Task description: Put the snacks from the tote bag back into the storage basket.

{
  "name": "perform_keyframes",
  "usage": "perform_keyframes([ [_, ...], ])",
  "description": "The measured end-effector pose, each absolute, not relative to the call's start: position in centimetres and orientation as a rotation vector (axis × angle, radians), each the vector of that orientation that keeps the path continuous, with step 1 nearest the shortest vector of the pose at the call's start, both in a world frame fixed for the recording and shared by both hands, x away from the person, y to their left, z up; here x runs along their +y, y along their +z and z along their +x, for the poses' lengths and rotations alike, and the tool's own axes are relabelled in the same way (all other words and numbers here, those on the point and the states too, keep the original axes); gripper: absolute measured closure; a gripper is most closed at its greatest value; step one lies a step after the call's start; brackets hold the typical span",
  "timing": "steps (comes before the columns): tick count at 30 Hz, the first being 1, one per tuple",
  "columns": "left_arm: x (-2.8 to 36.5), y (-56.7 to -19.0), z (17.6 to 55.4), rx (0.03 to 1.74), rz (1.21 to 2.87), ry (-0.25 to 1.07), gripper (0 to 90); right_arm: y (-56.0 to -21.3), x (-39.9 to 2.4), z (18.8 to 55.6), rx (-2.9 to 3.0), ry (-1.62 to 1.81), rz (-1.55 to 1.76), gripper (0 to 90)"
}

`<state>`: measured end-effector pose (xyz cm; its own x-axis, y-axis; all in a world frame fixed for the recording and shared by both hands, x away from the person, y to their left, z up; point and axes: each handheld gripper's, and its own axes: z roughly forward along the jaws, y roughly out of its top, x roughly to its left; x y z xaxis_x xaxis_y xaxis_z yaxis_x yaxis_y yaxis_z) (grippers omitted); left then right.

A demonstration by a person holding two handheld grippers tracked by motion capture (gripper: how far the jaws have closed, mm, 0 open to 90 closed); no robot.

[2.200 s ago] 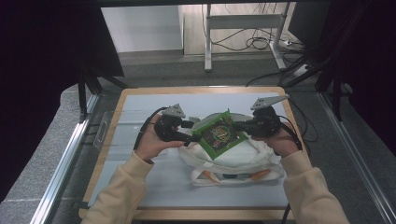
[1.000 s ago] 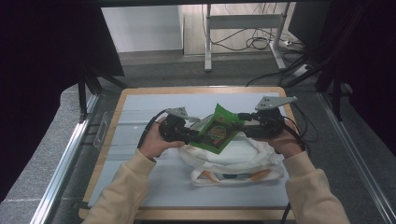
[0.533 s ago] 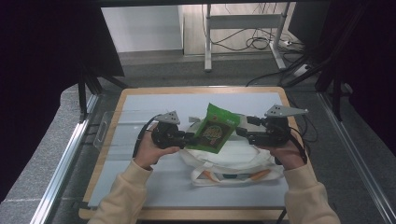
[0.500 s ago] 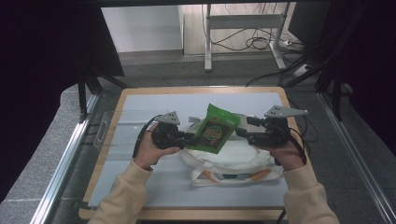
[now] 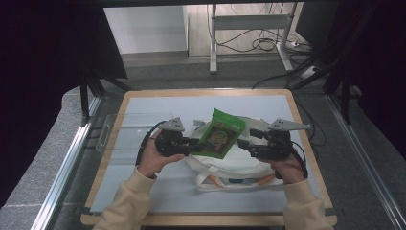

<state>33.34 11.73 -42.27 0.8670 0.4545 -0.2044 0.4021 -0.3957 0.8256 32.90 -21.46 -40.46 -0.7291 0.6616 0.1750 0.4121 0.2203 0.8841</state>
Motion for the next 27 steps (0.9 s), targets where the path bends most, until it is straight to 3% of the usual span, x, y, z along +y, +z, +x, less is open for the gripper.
perform_keyframes([
  [27,11.8,-42.7,33.3,0.626,1.98,0.057,72.9,-44.0,-19.4,32.5,2.36,1.566,1.01,31.4],
])
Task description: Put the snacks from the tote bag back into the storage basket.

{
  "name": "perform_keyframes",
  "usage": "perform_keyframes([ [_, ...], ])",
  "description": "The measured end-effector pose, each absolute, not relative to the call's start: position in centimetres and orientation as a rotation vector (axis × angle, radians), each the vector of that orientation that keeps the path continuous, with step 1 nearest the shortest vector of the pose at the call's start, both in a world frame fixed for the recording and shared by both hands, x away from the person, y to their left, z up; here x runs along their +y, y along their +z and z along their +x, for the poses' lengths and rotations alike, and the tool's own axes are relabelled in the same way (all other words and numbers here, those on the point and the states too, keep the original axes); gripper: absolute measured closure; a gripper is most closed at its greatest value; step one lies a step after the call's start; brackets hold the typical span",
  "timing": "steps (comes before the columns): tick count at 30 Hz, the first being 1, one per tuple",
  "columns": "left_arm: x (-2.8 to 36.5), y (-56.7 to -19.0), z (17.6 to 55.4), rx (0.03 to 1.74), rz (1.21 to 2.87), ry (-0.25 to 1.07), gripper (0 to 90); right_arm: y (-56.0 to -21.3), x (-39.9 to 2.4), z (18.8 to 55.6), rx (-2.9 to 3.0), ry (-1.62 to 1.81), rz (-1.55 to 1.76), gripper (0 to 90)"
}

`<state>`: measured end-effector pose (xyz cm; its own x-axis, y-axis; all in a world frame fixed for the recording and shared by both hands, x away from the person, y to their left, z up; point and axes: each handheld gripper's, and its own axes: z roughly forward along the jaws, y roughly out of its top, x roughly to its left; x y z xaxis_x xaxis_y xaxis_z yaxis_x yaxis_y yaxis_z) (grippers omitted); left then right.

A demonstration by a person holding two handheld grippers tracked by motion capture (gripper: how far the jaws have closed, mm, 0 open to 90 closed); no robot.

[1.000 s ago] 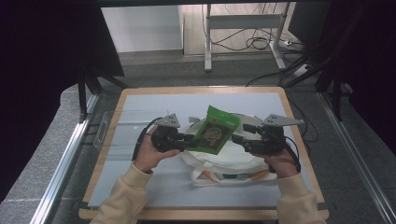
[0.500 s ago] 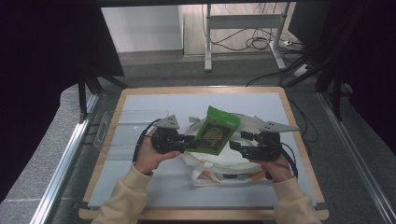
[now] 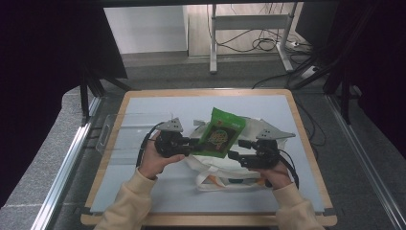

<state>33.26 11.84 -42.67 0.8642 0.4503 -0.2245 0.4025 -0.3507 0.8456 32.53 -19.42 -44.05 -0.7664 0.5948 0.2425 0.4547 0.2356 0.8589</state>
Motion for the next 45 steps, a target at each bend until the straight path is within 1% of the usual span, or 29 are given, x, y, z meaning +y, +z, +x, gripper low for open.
perform_keyframes([
  [17,11.7,-42.9,33.4,0.592,1.955,-0.016,72.8,-45.8,-17.3,33.5,2.421,1.647,0.912,33.9],
  [23,11.7,-43.1,33.5,0.593,1.954,-0.021,72.8,-45.9,-17.1,33.8,2.426,1.671,0.913,36.5],
  [28,11.5,-43.4,33.7,0.587,1.96,-0.044,72.6,-45.9,-17.1,33.8,2.431,1.702,0.886,43.8],
  [30,11.4,-43.7,33.8,0.588,1.955,-0.047,72.3,-45.9,-17.1,33.8,2.436,1.691,0.876,45.0],
  [35,11.6,-43.9,34.0,0.597,1.954,-0.045,71.4,-45.8,-17.6,33.9,2.427,1.73,0.889,55.0],
  [45,11.4,-44.3,34.1,0.595,1.975,-0.017,66.2,-45.6,-18.2,34.0,2.455,1.784,0.834,68.0],
])
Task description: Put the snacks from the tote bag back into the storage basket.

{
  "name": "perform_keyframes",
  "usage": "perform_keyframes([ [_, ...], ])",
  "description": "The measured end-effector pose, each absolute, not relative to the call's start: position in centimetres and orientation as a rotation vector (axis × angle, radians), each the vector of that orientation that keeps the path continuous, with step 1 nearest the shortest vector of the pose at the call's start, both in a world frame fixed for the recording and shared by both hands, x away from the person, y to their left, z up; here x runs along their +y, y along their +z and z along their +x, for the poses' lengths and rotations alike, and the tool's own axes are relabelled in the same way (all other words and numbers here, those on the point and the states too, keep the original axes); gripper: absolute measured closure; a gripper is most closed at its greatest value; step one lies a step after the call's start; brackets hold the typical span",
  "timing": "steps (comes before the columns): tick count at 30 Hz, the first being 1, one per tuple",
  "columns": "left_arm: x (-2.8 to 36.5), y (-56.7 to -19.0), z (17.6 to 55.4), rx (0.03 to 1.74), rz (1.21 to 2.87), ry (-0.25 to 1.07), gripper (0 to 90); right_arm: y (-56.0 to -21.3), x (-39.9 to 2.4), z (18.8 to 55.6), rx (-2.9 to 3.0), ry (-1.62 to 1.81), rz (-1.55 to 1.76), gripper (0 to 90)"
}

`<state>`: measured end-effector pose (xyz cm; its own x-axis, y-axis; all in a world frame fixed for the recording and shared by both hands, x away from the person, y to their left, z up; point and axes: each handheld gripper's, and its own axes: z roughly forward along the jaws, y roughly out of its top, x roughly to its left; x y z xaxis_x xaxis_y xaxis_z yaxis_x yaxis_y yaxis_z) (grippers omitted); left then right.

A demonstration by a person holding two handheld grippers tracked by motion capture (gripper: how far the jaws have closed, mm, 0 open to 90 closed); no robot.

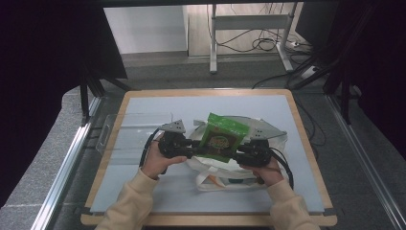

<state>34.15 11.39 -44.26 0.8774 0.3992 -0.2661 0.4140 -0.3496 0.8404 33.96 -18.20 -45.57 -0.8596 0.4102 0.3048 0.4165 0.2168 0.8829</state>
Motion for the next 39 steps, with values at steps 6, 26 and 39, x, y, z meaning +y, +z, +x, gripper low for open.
perform_keyframes([
  [6,11.3,-44.4,34.2,0.599,1.97,-0.013,60.9,-45.3,-18.3,33.9,-2.44,-1.789,-0.783,71.6],
  [26,11.6,-44.0,33.9,0.632,1.979,0.082,40.5,-43.4,-19.8,33.6,-2.629,-1.752,-0.841,71.9],
  [39,11.7,-43.8,33.8,0.631,1.995,0.097,38.8,-43.3,-20.6,33.7,-2.741,-1.682,-0.877,71.9],
])
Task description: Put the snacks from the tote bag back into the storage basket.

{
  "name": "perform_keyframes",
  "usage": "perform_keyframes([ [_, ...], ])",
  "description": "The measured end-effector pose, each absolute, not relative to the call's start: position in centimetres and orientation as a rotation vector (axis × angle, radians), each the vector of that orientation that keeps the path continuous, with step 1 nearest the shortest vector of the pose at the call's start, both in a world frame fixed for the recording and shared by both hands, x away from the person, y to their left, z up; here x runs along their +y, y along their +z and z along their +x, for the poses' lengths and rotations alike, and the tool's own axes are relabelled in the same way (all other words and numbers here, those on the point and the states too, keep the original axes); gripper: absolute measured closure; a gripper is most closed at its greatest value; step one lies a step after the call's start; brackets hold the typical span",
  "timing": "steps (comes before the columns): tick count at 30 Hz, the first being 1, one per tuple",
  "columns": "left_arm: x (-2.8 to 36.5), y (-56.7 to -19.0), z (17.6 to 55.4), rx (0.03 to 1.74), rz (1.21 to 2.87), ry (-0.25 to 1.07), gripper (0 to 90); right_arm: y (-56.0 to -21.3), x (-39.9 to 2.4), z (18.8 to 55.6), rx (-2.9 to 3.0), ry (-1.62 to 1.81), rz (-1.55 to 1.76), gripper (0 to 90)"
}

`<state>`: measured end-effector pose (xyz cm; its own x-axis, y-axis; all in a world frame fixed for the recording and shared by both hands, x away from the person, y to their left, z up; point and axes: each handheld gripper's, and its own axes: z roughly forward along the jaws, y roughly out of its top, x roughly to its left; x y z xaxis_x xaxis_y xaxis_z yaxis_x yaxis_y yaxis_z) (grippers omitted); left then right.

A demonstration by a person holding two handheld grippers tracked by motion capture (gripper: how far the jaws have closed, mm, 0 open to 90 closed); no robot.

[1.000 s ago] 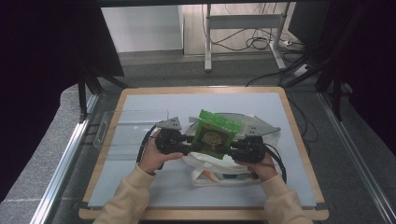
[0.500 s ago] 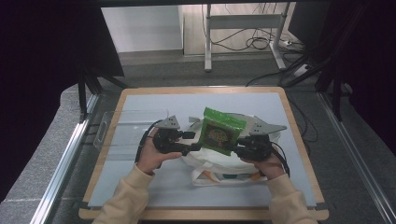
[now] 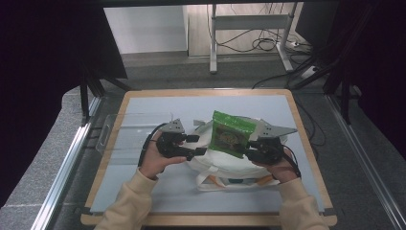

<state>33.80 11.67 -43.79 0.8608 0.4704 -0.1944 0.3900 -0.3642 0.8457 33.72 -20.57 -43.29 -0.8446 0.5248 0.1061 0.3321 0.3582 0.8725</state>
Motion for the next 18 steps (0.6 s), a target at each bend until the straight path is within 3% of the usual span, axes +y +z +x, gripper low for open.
perform_keyframes([
  [18,11.71,-43.28,33.42,0.624,2.004,0.131,37.1,-43.61,-20.74,34.34,2.489,1.347,0.746,71.9],
])
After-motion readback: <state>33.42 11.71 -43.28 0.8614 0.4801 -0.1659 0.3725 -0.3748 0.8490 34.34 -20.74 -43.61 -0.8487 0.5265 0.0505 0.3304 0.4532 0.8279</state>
